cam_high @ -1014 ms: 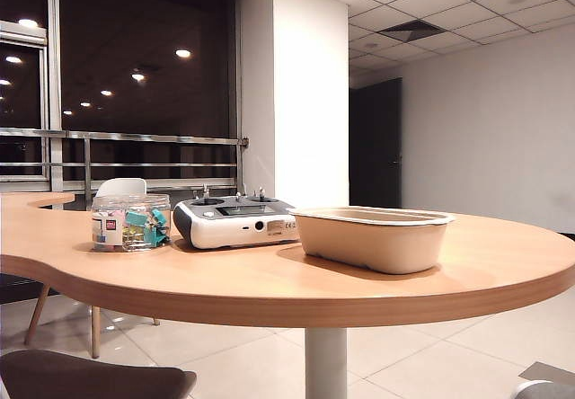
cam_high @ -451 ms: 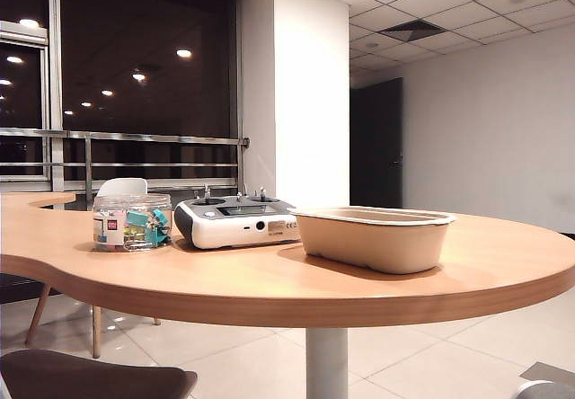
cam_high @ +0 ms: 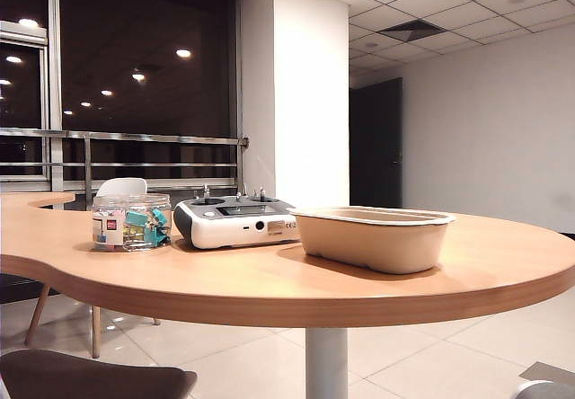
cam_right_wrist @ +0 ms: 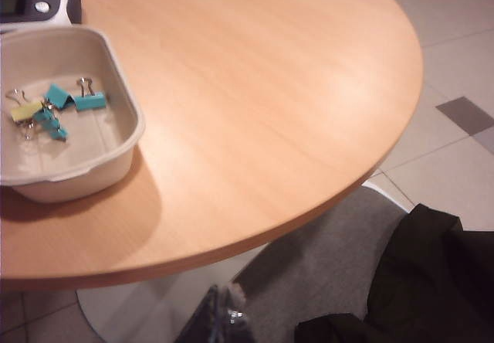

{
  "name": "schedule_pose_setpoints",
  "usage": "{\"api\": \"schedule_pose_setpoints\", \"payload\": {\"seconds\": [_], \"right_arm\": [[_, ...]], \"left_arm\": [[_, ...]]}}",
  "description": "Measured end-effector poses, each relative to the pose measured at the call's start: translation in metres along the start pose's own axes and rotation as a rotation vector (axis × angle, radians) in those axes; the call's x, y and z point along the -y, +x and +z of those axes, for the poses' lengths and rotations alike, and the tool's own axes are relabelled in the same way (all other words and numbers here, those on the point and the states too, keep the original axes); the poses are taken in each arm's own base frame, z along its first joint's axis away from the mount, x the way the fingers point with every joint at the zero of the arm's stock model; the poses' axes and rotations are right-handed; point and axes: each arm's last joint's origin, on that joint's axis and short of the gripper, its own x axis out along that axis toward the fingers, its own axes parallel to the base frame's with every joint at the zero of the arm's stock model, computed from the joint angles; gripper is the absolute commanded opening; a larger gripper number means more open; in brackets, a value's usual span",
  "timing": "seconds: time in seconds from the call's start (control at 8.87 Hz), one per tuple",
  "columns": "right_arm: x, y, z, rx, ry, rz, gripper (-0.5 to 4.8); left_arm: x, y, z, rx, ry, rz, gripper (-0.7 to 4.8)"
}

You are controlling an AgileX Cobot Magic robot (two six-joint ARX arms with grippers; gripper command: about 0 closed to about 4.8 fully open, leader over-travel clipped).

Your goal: Pick up the box filled with clips, pour some clips from it into the rectangular paper box, and then put the clip box back on the table.

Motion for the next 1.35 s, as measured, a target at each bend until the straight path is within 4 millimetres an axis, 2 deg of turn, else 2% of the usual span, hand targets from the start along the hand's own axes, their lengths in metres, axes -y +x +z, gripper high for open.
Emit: {"api": "schedule_pose_setpoints", "payload": {"seconds": [0.11, 0.23, 0.34, 0.68, 0.9, 1.35], "right_arm": [[0.000, 0.000, -0.001, -0.008, 0.001, 0.001, 0.00], [0.000, 0.000, -0.001, -0.012, 0.001, 0.001, 0.00], [0.000, 0.000, -0.002, -0.016, 0.001, 0.001, 0.00], [0.000, 0.000, -0.002, -0.017, 0.001, -0.003, 0.00], [0.000, 0.000, -0.002, -0.015, 0.001, -0.003, 0.00], [0.000, 0.000, -0.002, -0.022, 0.002, -0.002, 0.00]], "left_arm": [[0.002, 0.003, -0.003, 0.049, -0.005, -0.050, -0.06], [0.000, 0.000, 0.003, 0.124, -0.015, -0.017, -0.06], [-0.012, -0.008, -0.007, 0.204, -0.016, 0.099, -0.06], [-0.025, -0.012, -0.022, 0.236, -0.012, 0.171, -0.06], [-0.033, -0.010, -0.042, 0.212, -0.027, 0.245, -0.06], [-0.034, -0.011, -0.041, 0.209, 0.073, 0.251, 0.13]]}}
